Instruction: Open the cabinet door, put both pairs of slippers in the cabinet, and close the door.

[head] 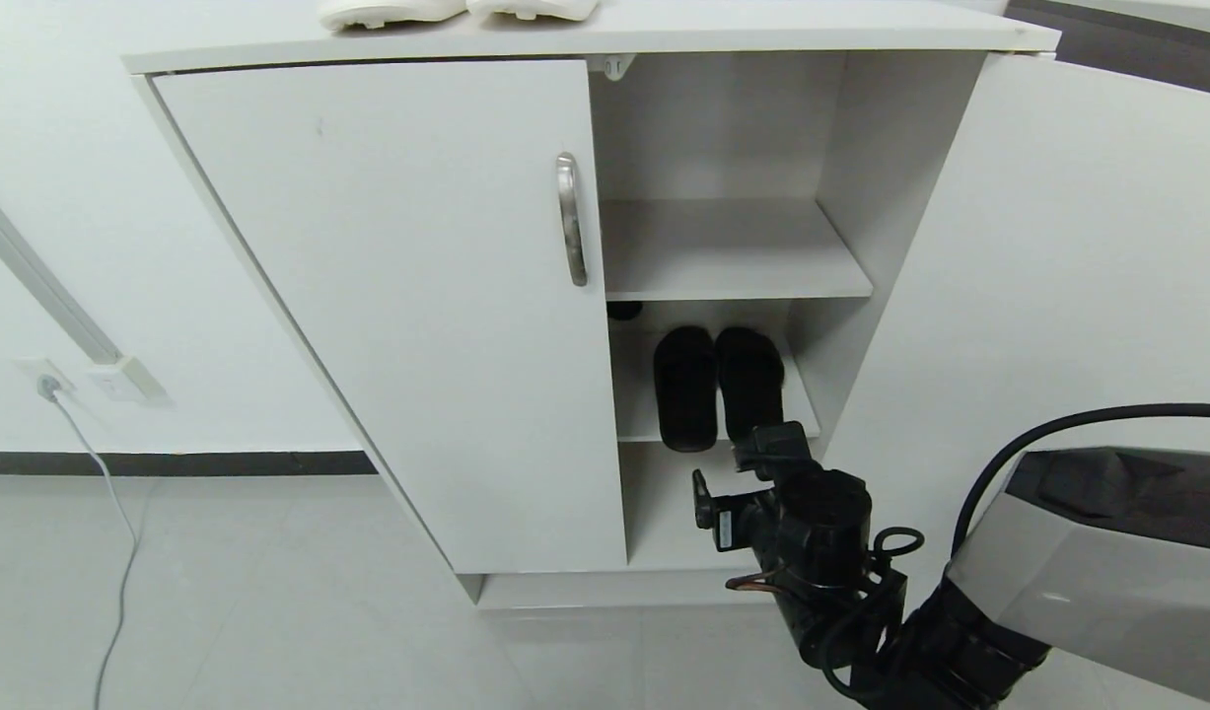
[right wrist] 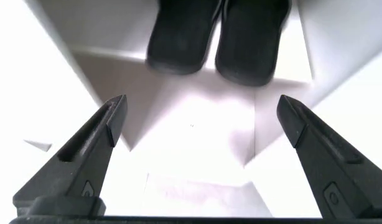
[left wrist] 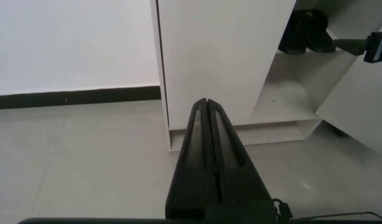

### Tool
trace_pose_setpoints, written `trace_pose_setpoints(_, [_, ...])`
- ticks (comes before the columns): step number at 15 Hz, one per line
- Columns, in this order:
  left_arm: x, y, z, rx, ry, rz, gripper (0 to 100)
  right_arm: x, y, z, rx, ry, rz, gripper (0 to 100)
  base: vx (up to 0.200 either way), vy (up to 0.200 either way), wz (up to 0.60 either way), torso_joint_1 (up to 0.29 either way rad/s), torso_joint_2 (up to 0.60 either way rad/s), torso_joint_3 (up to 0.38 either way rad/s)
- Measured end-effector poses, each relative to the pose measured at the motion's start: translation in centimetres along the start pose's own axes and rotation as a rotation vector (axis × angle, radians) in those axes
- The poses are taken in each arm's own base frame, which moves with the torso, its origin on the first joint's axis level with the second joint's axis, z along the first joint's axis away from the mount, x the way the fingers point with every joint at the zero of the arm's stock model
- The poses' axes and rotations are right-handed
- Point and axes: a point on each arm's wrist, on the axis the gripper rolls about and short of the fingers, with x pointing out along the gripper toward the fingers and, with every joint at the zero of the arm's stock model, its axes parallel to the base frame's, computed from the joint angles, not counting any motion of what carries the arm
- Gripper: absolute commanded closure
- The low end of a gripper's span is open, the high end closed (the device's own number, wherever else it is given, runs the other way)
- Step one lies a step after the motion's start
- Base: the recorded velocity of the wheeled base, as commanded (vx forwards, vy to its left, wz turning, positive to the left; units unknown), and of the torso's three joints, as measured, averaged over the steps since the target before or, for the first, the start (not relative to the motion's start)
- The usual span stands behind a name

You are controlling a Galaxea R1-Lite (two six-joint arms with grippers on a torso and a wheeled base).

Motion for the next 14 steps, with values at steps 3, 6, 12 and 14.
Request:
trace_pose_setpoints(3, [0.00,0.01,0.02,-0.013,-0.001,0.003,100,-0.02,-0.09,-0.43,-0.007,0.009,-0.004,0,0.000,0.000,0.00,0.000,0.00,0.000])
trace_pose_setpoints(6, [0.00,0.01,0.02,-0.014,-0.001,0.003,100,-0.23,0.02,-0.53,-0.006,0.007,0.002,0,0.000,0.000,0.00,0.000,0.00,0.000])
trace_pose_setpoints(12, [0.00,0.00,0.02,-0.012,-0.001,0.001,100,-0.47,0.15,-0.71,-0.011,0.012,0.006,0,0.000,0.000,0.00,0.000,0.00,0.046])
trace_pose_setpoints(14, [0.00,0.00,0.02,-0.012,-0.001,0.001,100,-0.59,0.10,-0.86,-0.015,0.018,0.005,0,0.000,0.000,0.00,0.005,0.00,0.173])
